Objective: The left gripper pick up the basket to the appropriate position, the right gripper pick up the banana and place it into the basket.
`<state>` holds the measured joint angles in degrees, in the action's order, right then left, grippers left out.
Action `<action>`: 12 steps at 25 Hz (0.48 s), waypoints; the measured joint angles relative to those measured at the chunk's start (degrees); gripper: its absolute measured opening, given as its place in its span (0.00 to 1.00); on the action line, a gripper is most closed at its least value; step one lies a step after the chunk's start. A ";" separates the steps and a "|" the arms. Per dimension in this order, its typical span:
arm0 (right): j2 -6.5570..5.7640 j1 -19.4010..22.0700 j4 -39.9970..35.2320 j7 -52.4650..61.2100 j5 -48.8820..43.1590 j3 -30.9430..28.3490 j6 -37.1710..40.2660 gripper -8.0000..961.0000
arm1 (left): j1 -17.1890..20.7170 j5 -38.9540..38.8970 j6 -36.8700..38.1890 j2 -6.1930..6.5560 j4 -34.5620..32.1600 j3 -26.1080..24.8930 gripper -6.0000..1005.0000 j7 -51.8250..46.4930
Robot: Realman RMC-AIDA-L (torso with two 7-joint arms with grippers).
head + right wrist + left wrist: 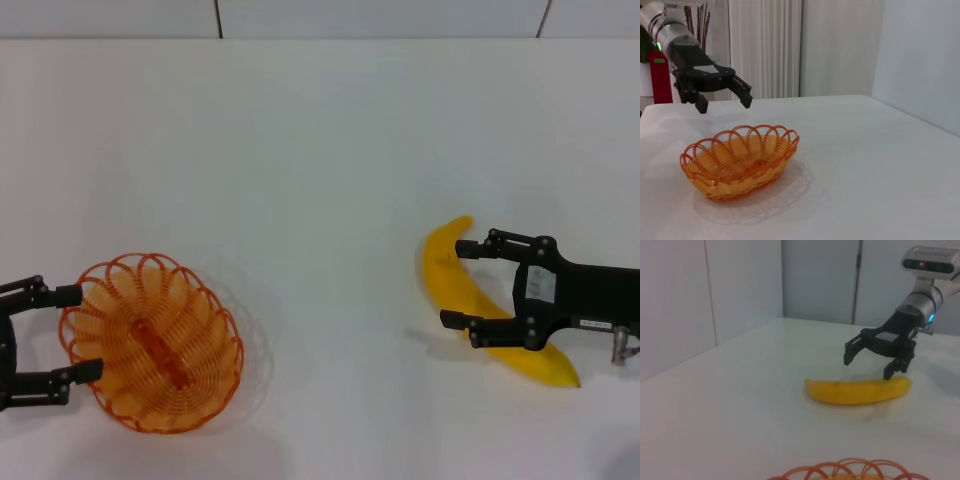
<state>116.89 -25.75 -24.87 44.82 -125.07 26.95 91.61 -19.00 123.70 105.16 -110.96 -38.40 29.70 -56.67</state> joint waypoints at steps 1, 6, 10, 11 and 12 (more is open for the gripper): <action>0.00 0.00 0.00 0.00 0.00 0.02 -0.03 0.89 | -0.05 0.00 -0.37 -0.17 0.00 -0.07 0.87 0.10; 0.00 0.01 0.35 -0.62 0.00 -0.16 -0.05 0.89 | -0.41 0.00 -3.86 -1.01 1.51 -0.07 0.87 1.16; 0.00 0.00 0.91 -1.42 0.00 -0.35 -0.13 0.89 | -0.50 -0.13 -5.13 -1.15 2.88 0.00 0.87 2.85; 0.00 0.00 0.93 -1.44 0.00 -0.36 -0.12 0.89 | -0.51 -0.25 -5.11 -1.16 2.89 -0.04 0.87 2.85; 0.00 0.00 0.95 -1.44 0.00 -0.36 -0.12 0.89 | -0.51 -0.36 -5.02 -1.16 2.90 -0.10 0.87 2.80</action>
<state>116.89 -25.75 -23.91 43.38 -125.07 26.60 91.48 -19.51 123.34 100.14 -112.12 -35.51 29.60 -53.87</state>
